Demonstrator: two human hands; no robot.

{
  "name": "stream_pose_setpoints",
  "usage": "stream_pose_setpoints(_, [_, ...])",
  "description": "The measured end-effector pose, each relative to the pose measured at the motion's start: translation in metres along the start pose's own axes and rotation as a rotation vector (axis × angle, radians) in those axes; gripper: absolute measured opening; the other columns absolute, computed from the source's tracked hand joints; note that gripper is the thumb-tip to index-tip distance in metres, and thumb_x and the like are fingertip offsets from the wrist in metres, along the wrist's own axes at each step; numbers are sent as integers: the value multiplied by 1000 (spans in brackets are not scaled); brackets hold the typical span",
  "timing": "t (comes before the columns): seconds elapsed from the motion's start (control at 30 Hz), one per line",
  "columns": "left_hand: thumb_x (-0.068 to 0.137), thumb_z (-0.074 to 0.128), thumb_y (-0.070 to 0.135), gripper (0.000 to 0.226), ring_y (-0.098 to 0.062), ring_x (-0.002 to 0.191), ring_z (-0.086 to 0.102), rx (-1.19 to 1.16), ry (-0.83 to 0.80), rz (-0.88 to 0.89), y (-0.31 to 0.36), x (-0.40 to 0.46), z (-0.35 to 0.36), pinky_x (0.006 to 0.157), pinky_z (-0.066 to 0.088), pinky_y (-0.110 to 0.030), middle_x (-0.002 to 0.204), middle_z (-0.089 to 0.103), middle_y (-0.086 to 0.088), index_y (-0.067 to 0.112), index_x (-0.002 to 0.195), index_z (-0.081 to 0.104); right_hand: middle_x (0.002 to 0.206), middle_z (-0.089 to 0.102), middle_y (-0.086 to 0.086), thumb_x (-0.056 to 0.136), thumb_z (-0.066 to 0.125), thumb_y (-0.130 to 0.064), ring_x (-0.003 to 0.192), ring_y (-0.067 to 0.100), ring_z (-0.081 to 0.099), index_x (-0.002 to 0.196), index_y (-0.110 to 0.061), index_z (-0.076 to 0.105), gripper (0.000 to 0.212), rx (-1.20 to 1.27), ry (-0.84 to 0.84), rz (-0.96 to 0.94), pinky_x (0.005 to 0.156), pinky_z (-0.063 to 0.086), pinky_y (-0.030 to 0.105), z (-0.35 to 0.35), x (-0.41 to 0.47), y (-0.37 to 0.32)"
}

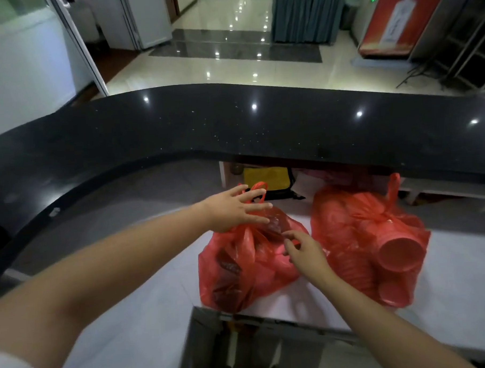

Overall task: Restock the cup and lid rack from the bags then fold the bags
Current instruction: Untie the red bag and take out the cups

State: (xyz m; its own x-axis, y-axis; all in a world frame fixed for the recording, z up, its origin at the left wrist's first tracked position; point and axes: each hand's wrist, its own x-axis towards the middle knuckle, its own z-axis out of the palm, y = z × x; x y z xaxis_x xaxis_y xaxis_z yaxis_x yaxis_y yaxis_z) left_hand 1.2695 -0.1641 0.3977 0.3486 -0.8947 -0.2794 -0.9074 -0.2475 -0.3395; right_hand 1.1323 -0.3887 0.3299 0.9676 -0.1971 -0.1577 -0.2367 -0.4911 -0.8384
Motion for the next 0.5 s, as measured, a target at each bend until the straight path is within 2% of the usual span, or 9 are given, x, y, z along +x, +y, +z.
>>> stream_pose_setpoints(0.07, [93,62,11,88,-32,154,-16,142,-29,122,-12,11,-5,123,10,-59,170,1,7,43,159,13,84,70,1,98,56,-12,56,-2,62,109,-22,70,20,-7,18,3,61,50,24,-1,-3,-1])
stream_pose_setpoints(0.17, [94,64,16,79,-29,156,-9,246,-76,232,-21,25,-5,124,5,-58,167,20,9,43,157,23,90,70,5,99,55,-9,65,4,66,110,-16,71,20,12,53,21,63,54,27,-2,-6,-2])
stream_pose_setpoints(0.23, [97,60,18,63,-26,156,2,212,-96,265,-19,31,1,124,3,-57,158,39,11,41,152,37,93,70,8,99,55,-8,72,13,69,110,-13,72,21,26,89,32,69,57,32,-2,-7,-2])
stream_pose_setpoints(0.3, [99,55,20,44,-22,153,20,133,-106,259,-15,35,6,124,2,-56,146,54,12,38,140,54,97,69,9,99,55,-7,73,15,69,109,-11,72,20,37,118,31,69,57,29,-3,-7,-2])
stream_pose_setpoints(0.4, [98,55,22,29,-18,131,53,6,-130,185,-17,34,8,125,4,-54,121,68,8,36,121,66,100,68,6,98,55,-5,74,16,70,108,-10,72,20,11,131,-10,71,57,33,-8,-7,-4])
stream_pose_setpoints(0.47, [99,54,25,22,-19,114,62,-73,-160,103,-26,27,2,125,13,-52,107,71,7,34,114,67,102,67,5,98,56,-3,72,16,71,106,-9,73,20,-5,149,-38,69,56,28,-13,-3,-6])
stream_pose_setpoints(0.5, [99,54,26,20,-19,108,64,-122,-171,64,-31,22,-2,122,22,-50,102,71,6,31,112,67,102,67,4,97,56,-2,70,15,71,106,-9,73,20,-13,158,-48,68,54,24,-15,-1,-7])
